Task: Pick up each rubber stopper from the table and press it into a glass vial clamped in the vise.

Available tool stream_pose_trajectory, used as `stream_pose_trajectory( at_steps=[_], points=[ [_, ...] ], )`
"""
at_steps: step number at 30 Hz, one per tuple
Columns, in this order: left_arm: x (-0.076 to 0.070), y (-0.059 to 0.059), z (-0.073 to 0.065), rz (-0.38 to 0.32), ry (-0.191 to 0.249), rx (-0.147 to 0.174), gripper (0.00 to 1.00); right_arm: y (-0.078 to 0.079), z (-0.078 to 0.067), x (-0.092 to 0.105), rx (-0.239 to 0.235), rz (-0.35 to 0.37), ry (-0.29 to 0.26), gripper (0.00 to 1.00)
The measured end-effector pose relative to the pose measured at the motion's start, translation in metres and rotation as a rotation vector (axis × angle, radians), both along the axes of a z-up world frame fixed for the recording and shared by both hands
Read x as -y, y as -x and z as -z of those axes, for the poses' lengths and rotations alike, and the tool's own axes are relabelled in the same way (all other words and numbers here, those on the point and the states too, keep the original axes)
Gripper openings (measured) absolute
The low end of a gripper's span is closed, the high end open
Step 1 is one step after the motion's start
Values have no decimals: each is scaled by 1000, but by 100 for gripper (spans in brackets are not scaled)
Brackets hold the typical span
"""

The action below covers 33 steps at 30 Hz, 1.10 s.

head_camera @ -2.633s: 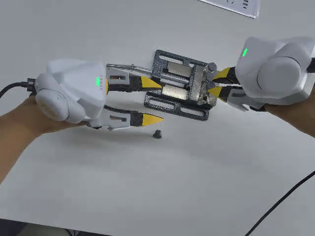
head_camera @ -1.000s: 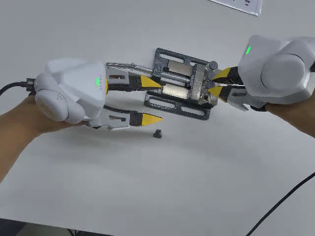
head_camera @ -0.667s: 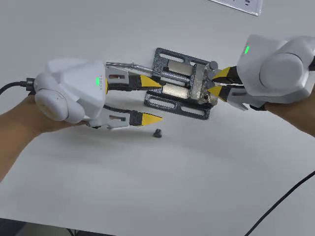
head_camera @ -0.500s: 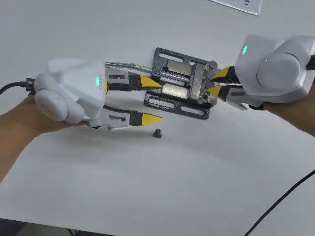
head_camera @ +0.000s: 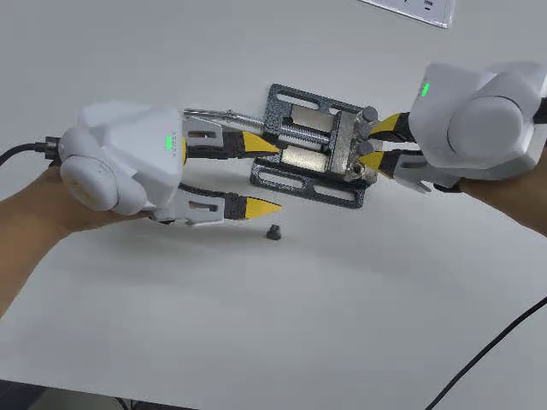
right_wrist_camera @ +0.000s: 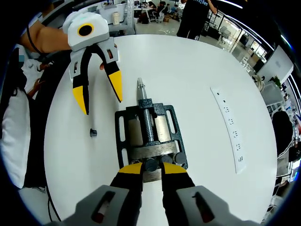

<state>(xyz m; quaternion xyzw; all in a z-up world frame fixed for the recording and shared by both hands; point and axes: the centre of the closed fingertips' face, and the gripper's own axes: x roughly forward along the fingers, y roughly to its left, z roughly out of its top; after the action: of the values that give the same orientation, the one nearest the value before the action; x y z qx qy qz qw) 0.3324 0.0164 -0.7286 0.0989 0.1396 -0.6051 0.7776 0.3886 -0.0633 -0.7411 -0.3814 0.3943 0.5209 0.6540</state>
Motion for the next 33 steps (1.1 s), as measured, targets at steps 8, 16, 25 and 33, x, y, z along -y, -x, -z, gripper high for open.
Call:
stream_pose_trajectory(
  at_steps=[8, 16, 25, 33],
  points=[
    [0, -1, -1, 1, -2, 2, 32, -3, -6, -1, 9, -13, -4, 5],
    [0, -1, -1, 0, -1, 2, 32, -2, -3, 1, 2, -24, 12, 0],
    [-1, 0, 0, -3, -2, -1, 32, -1, 0, -1, -7, -27, 13, 1],
    [-1, -1, 1, -8, 0, -3, 32, 0, 4, -1, -14, -39, 22, 1]
  ],
)
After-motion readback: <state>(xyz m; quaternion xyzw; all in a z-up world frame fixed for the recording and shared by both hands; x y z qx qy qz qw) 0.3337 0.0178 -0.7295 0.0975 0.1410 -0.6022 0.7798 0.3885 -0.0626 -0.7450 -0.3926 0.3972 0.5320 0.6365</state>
